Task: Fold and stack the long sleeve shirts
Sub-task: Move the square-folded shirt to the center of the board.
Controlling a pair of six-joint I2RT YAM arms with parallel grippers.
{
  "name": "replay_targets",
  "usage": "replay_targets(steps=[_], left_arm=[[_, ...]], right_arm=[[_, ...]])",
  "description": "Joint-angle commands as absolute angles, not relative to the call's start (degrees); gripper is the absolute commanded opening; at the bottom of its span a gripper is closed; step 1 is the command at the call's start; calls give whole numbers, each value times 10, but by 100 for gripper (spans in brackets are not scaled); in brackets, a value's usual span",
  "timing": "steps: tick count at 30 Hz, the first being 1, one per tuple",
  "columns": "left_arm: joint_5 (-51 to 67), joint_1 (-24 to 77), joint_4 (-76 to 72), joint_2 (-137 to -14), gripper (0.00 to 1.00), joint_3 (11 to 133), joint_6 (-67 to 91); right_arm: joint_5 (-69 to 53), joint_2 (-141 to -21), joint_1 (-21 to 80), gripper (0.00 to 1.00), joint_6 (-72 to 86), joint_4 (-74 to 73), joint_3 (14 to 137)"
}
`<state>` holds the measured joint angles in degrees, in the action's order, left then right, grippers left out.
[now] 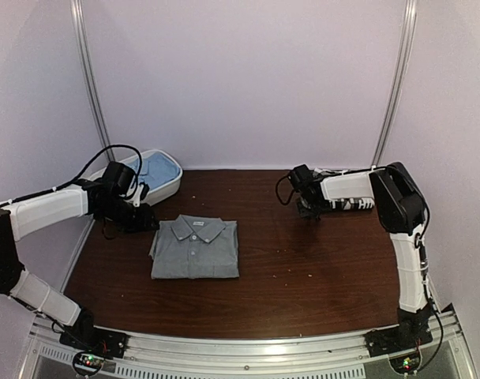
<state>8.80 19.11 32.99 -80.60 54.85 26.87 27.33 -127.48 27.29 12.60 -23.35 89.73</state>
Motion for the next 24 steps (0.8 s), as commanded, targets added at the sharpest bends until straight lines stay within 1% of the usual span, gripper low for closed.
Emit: replay_targets(steps=[1, 4, 7, 10, 15, 24], left_arm=[[102, 187, 341, -782, 45, 566, 255], [112, 187, 340, -771, 45, 567, 254], [123, 187, 340, -766, 44, 572, 249], [133, 187, 339, -758, 44, 577, 245], [144, 187, 332, -748, 44, 576, 235], [160, 187, 320, -734, 44, 556, 217]], right_arm=[[288, -1296, 269, 28, 115, -267, 927], [283, -1295, 269, 20, 115, -275, 929], [266, -1292, 271, 7, 120, -301, 938], [242, -1282, 279, 1, 135, -341, 944], [171, -1242, 317, 0, 181, -390, 919], [36, -1152, 402, 0, 276, -372, 812]])
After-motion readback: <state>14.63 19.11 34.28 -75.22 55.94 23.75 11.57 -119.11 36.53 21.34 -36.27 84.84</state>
